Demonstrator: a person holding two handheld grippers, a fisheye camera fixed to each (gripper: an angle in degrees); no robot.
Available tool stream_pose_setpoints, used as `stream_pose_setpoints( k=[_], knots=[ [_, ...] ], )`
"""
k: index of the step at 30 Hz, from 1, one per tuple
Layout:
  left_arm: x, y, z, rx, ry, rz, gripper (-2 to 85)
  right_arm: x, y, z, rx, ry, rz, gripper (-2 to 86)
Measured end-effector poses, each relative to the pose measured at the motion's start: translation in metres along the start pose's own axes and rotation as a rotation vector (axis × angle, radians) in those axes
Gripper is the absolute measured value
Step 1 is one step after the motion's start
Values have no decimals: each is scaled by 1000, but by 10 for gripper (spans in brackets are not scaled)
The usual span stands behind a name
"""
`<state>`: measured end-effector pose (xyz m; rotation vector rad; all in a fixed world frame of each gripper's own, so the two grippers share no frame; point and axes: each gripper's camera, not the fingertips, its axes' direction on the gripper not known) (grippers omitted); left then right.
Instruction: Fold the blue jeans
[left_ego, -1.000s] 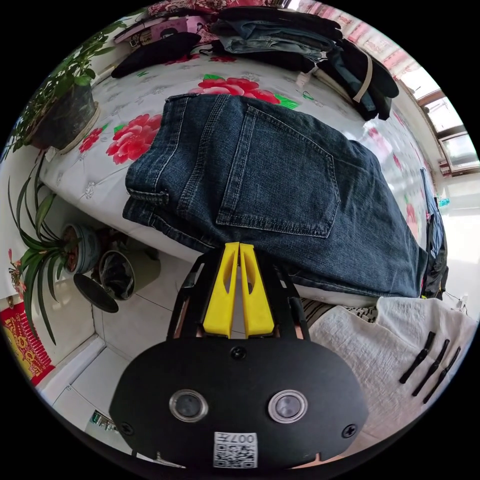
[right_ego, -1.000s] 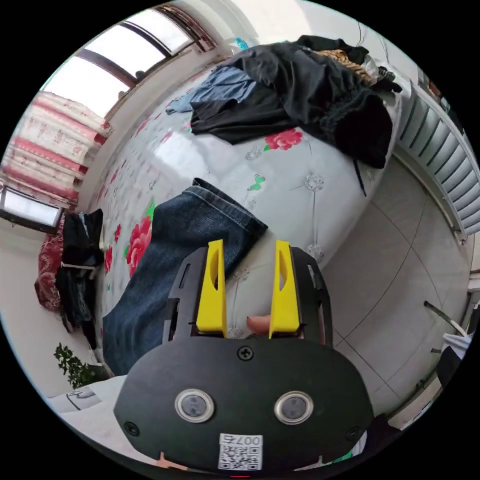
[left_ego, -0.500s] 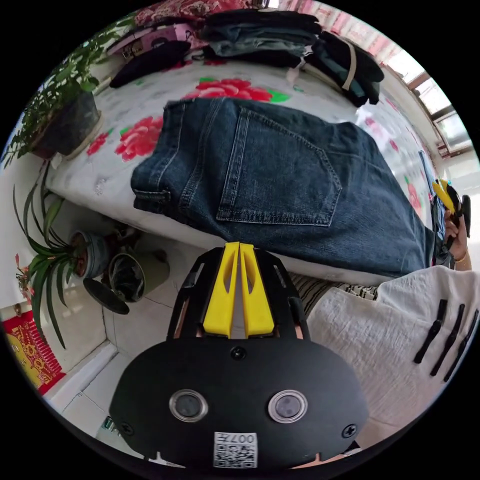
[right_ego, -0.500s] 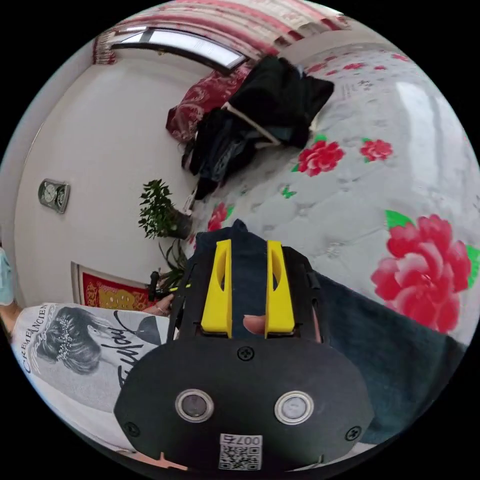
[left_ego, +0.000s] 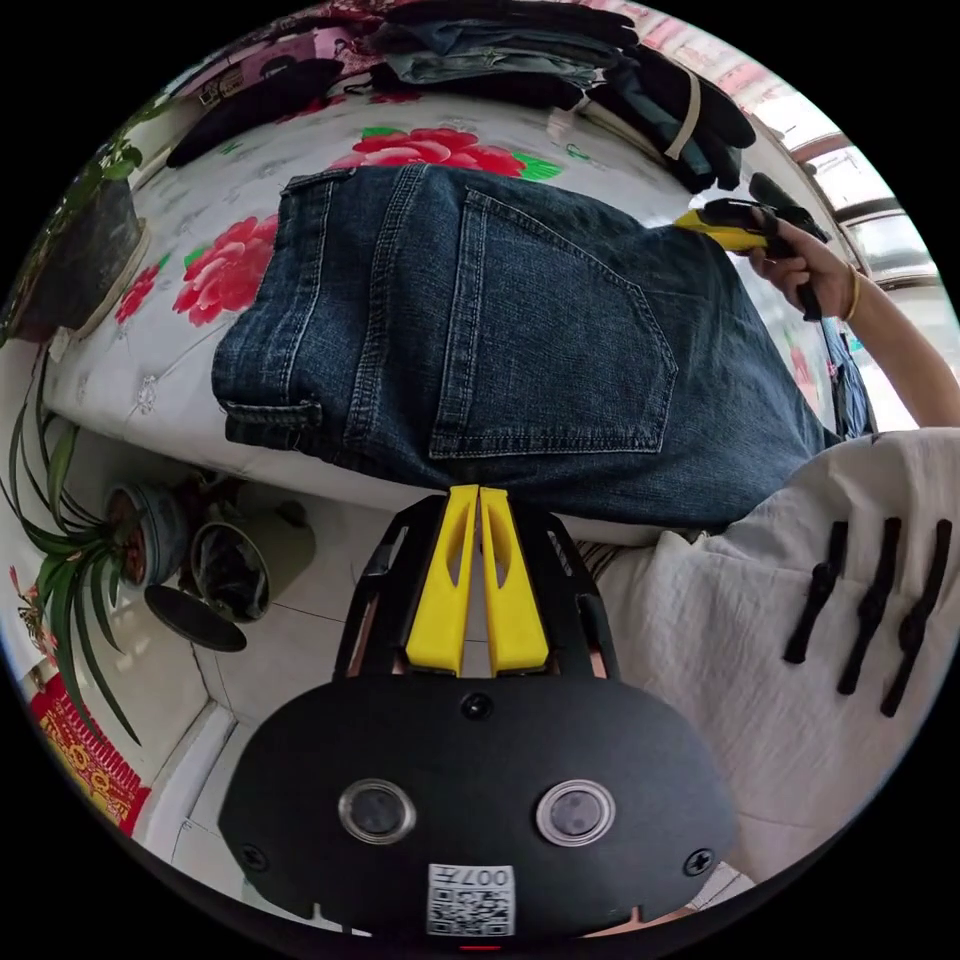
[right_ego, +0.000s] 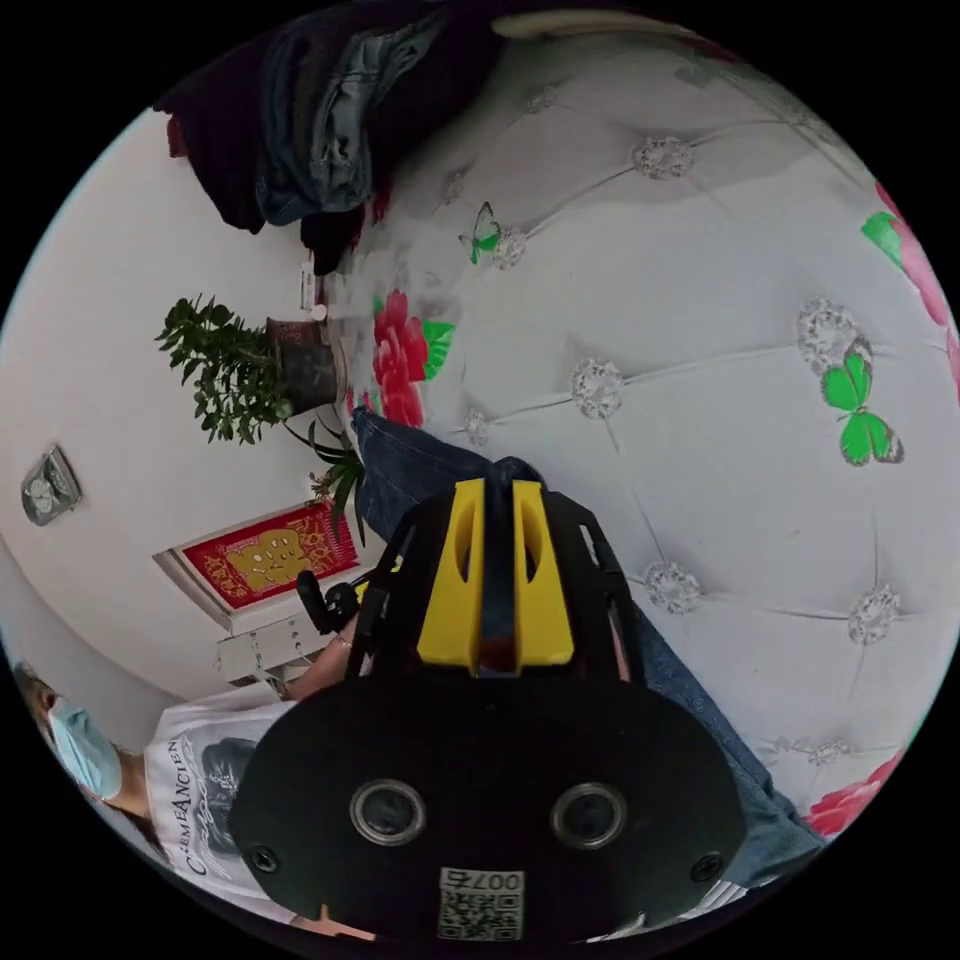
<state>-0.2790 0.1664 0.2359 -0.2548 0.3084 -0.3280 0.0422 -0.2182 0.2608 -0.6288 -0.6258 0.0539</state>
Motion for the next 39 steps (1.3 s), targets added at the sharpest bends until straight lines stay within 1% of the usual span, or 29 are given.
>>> stream_pose_setpoints(
  k=[1,4,6,8,11,12,15,17,18,20,21,22,23,26,29,31,34,37,39],
  knots=[
    [-4,-3,0,-7,11,-7,-10,4,-6,-8,50,9,-9,12],
    [-24,-17,-10,70,44,-92,-10,28,-7,-23,170,-96,30,5],
    [-36,-31,-10,77,87,-146,-9,43,1,-34,264,-127,71,5],
    [-46,-42,-6,47,118,-119,-9,55,24,-56,403,-88,104,12],
    [-52,-33,-7,86,138,-88,-8,59,70,-82,485,-60,22,23],
    [-54,-30,-8,98,148,-99,-7,60,82,-86,499,-43,4,25],
    [-62,-15,-15,133,207,-168,1,78,159,-105,552,45,-17,31],
    [-65,-6,-18,128,220,-185,10,112,240,-119,654,74,83,37],
    [-65,-3,-19,122,211,-185,11,122,263,-123,693,73,119,39],
    [-64,4,-19,105,162,-182,11,160,363,-132,886,98,310,45],
    [-65,5,-19,105,152,-187,9,168,390,-132,947,120,367,47],
    [-66,7,-17,107,143,-210,7,183,443,-131,1062,163,487,50],
    [-67,9,-15,116,166,-241,4,199,492,-126,1156,174,618,54],
    [-72,10,-9,147,284,-340,1,231,582,-106,1338,126,818,64],
    [-74,13,-8,198,378,-433,0,258,624,-83,1434,44,897,70],
    [-72,15,-9,218,413,-464,0,272,631,-71,1475,-20,885,70],
    [-69,21,-16,241,414,-480,2,285,622,-54,1492,-67,837,64],
    [-68,29,-25,270,417,-492,13,282,609,-40,1582,-62,798,52],
    [-70,35,-27,292,432,-515,29,281,601,-33,1619,-82,814,39]
  ],
)
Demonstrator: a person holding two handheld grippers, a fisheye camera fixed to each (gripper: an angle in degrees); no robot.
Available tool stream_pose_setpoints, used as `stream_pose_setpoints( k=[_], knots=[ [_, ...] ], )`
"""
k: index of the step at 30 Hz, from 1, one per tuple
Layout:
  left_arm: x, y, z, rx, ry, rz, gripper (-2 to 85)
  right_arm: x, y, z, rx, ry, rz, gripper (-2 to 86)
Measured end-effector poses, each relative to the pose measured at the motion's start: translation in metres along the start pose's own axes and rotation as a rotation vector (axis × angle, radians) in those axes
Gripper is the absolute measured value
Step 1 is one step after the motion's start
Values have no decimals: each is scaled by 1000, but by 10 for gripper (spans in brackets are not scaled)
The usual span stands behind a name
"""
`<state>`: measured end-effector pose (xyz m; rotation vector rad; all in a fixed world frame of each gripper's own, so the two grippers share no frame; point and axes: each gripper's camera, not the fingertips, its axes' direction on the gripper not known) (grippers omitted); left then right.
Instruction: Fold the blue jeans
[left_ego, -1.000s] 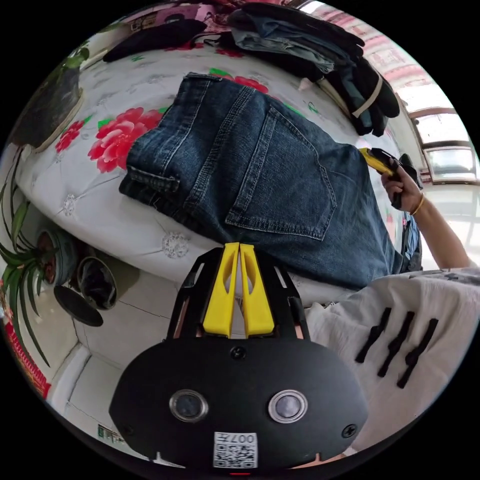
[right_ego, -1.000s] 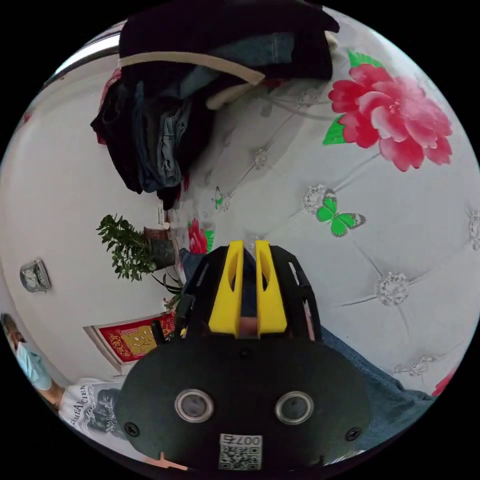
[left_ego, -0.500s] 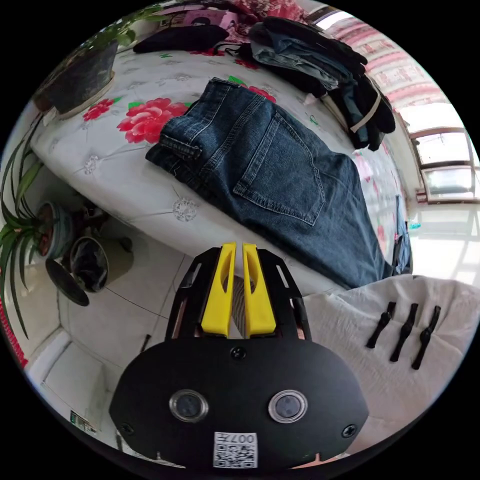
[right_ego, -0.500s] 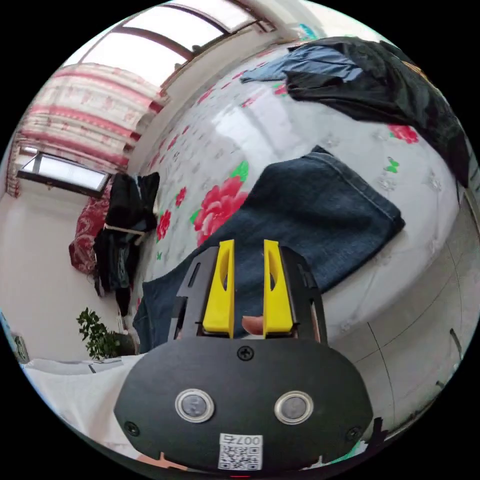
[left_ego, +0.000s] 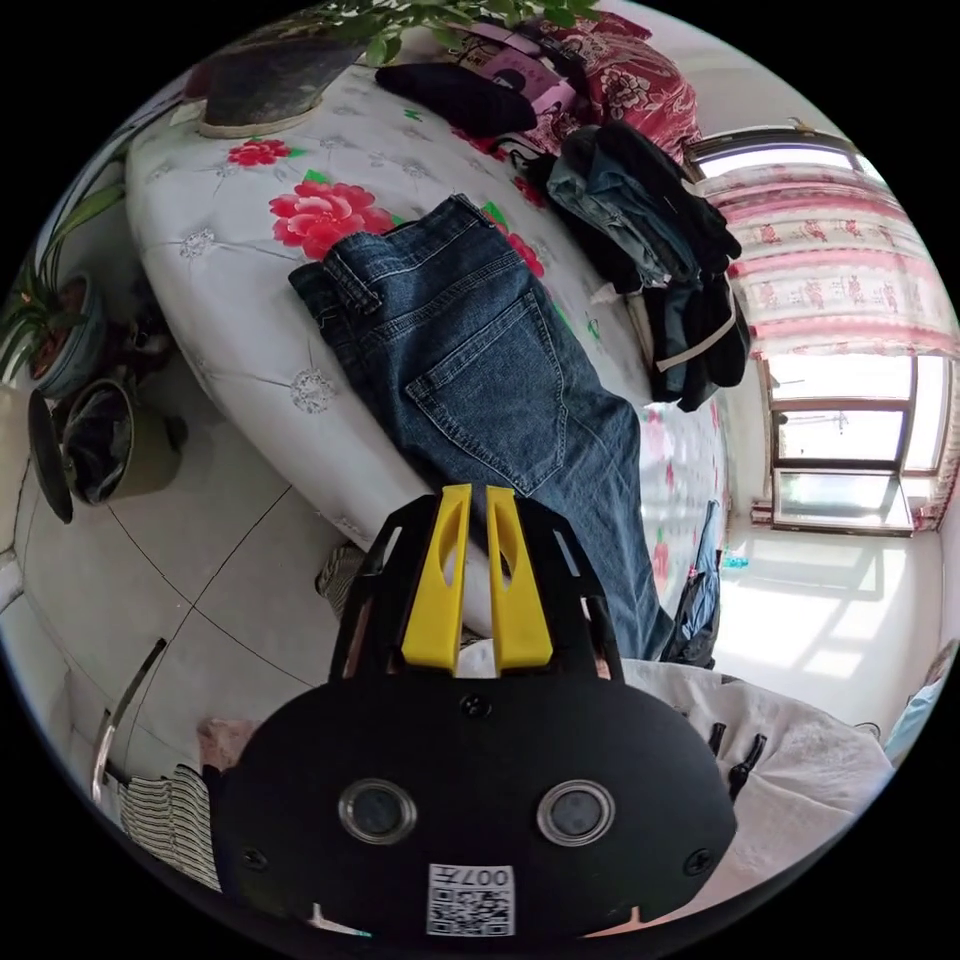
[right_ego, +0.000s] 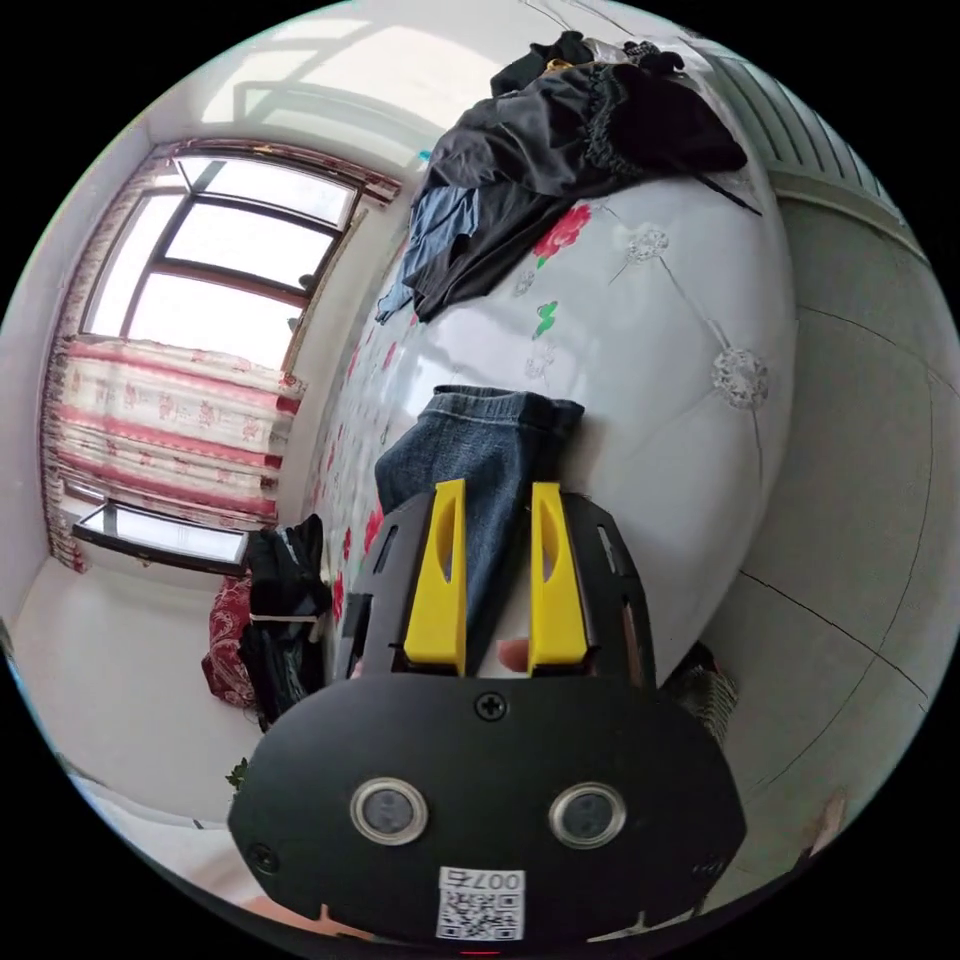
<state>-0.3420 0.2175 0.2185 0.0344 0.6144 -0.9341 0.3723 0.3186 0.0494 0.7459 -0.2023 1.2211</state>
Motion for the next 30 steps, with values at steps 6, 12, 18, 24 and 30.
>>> stream_pose_setpoints(
  k=[6,12,18,24,30],
  knots=[
    [-28,17,-9,161,113,-162,88,-73,7,21,-103,-137,-159,3],
    [-55,10,-5,245,142,-246,116,-273,128,43,-434,-308,-975,2],
    [-75,-18,3,281,182,-260,131,-320,350,129,-1085,-279,-1449,25],
    [-101,-43,4,306,199,-283,135,-299,420,163,-1336,-124,-1457,41],
    [-121,-62,11,261,284,-275,135,-281,385,171,-1284,-61,-1214,32]
  ],
)
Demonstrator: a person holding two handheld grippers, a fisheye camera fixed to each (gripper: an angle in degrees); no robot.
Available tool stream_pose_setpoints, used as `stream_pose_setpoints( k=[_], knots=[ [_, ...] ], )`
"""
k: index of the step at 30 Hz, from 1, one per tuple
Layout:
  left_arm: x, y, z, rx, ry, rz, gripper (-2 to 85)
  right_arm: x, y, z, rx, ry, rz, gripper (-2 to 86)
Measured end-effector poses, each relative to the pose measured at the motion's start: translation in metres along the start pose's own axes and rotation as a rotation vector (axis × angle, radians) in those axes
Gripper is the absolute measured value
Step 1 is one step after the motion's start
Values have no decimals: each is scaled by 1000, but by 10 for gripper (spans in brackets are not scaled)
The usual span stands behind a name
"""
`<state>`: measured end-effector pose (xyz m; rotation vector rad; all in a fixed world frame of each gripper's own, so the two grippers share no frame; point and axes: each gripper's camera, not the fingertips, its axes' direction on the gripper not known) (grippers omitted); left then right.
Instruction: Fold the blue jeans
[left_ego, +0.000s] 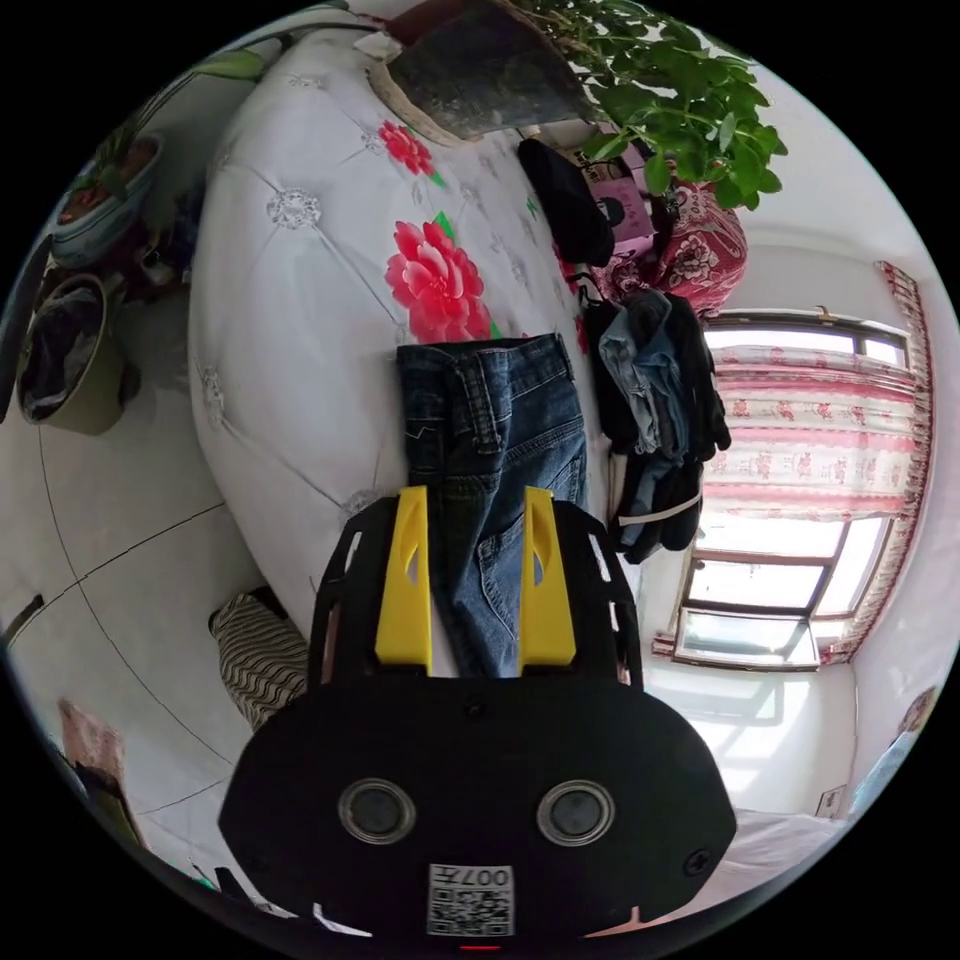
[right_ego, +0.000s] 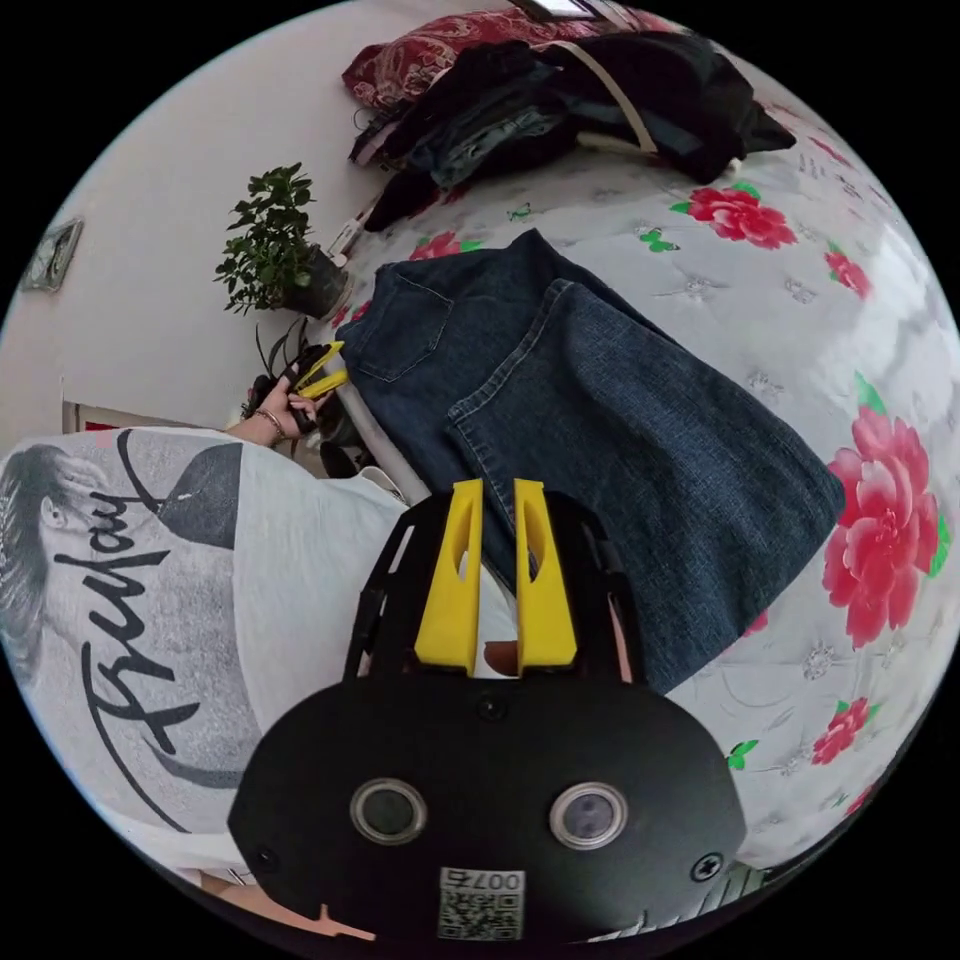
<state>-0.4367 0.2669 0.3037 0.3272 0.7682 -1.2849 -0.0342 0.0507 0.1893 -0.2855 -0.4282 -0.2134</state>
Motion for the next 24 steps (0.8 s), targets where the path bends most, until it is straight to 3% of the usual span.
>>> stream_pose_setpoints(
  k=[10,18,21,24],
  knots=[
    [-21,-15,-48,80,61,46,149,1,13,-13,191,-39,136,10],
    [-18,-48,-12,75,-70,72,109,5,2,-30,234,-61,126,3],
    [-3,-54,-1,35,82,130,56,11,9,-41,268,-62,144,1],
    [58,-49,8,-53,218,359,51,20,24,-56,299,-44,167,1]
  ],
)
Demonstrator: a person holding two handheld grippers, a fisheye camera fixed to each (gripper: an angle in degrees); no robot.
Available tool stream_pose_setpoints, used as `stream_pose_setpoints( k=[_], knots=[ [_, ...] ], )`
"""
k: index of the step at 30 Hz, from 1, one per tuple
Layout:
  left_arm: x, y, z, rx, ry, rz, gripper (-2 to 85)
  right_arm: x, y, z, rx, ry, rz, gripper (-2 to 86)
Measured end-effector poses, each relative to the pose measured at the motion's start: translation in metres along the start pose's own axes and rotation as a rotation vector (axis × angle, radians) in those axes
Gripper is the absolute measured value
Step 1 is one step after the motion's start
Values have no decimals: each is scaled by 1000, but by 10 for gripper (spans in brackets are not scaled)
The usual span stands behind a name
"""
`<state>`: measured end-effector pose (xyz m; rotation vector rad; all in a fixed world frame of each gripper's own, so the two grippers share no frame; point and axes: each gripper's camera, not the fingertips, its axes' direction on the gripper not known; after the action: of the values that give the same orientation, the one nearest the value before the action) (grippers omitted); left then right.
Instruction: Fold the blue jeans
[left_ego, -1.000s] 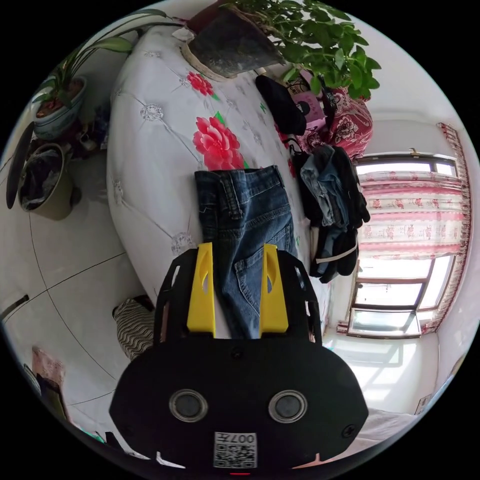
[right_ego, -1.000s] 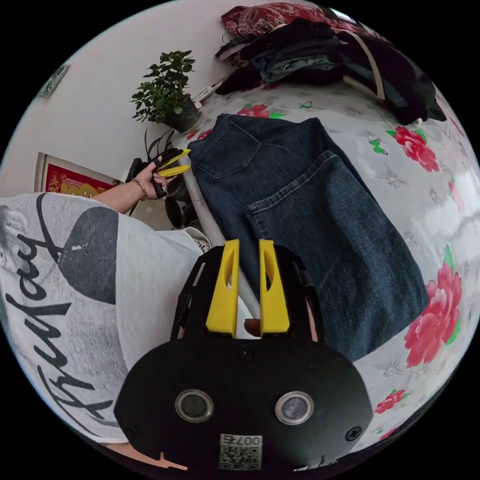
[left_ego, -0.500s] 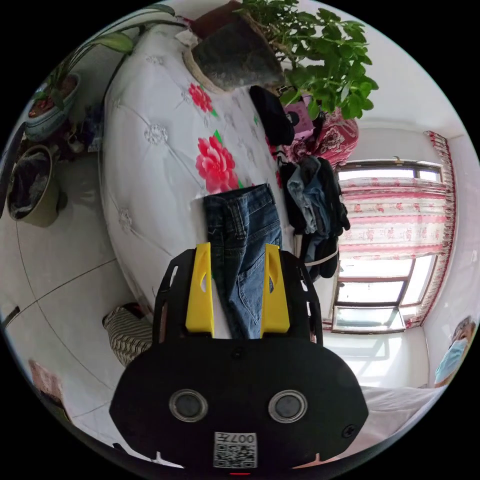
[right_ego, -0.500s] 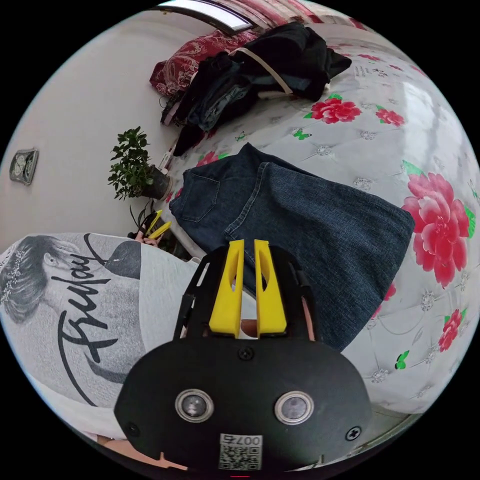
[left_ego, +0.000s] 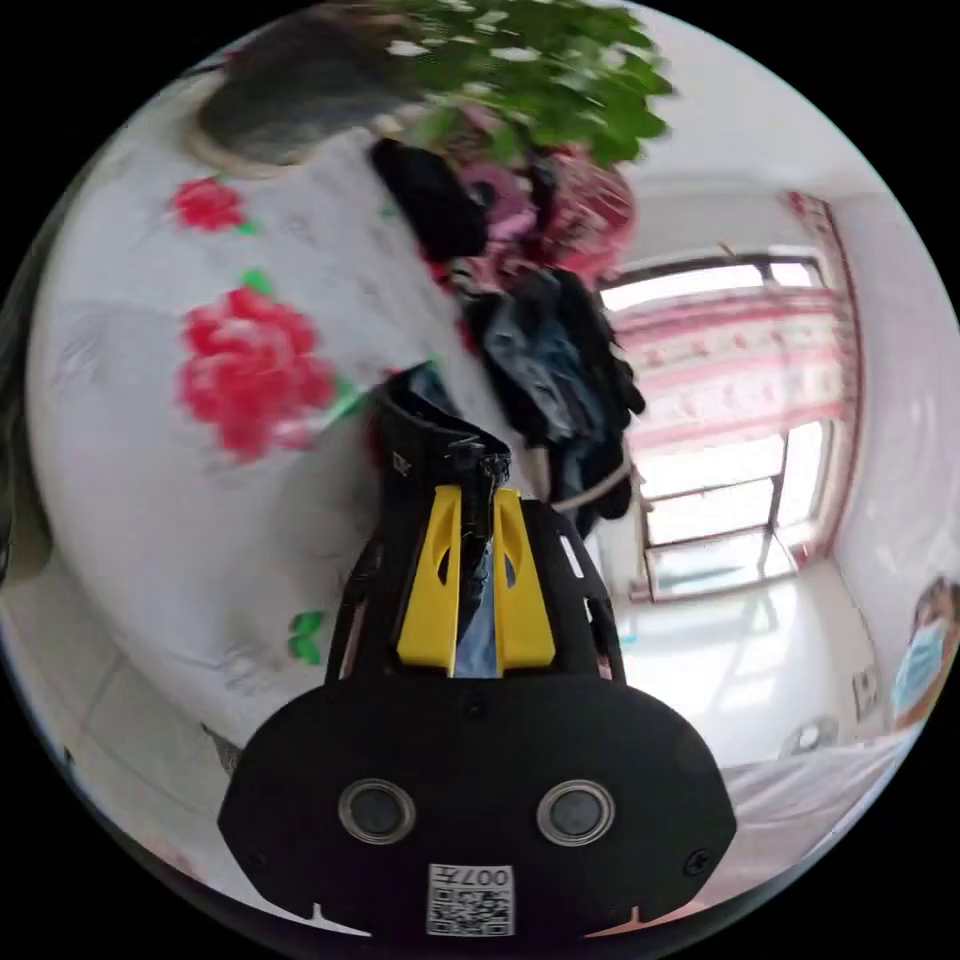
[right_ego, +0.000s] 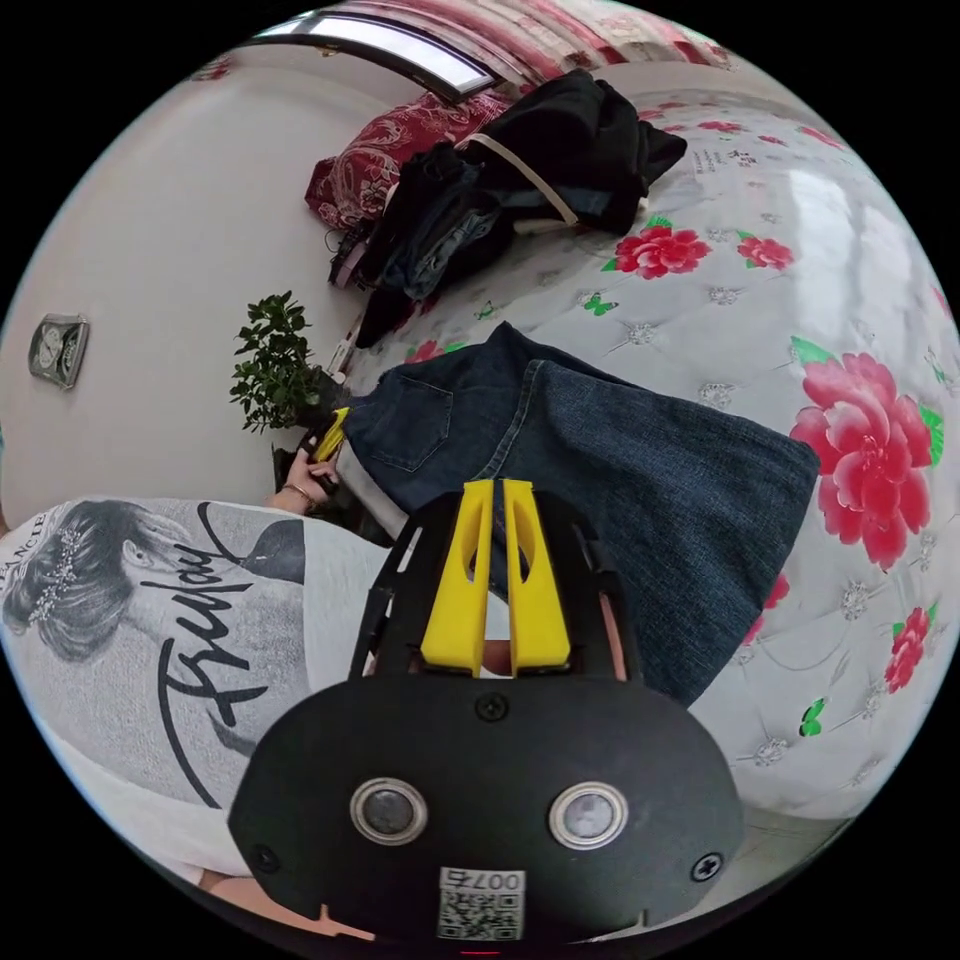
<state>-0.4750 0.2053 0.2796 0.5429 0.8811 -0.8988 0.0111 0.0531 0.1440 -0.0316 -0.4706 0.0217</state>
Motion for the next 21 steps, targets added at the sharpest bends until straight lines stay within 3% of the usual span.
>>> stream_pose_setpoints(
  k=[4,8,10,14,18,21],
  knots=[
    [129,9,55,-251,224,393,51,29,21,-37,97,2,77,2],
    [247,81,121,-571,496,697,52,65,54,-80,244,11,198,7],
    [278,127,156,-750,556,783,55,80,73,-98,318,38,267,13],
    [289,214,227,-1128,480,831,74,122,117,-125,433,11,458,42],
    [263,201,228,-1053,394,716,87,150,142,-136,470,-52,550,70],
    [225,165,214,-929,179,647,101,168,145,-136,444,-81,574,89]
  ],
)
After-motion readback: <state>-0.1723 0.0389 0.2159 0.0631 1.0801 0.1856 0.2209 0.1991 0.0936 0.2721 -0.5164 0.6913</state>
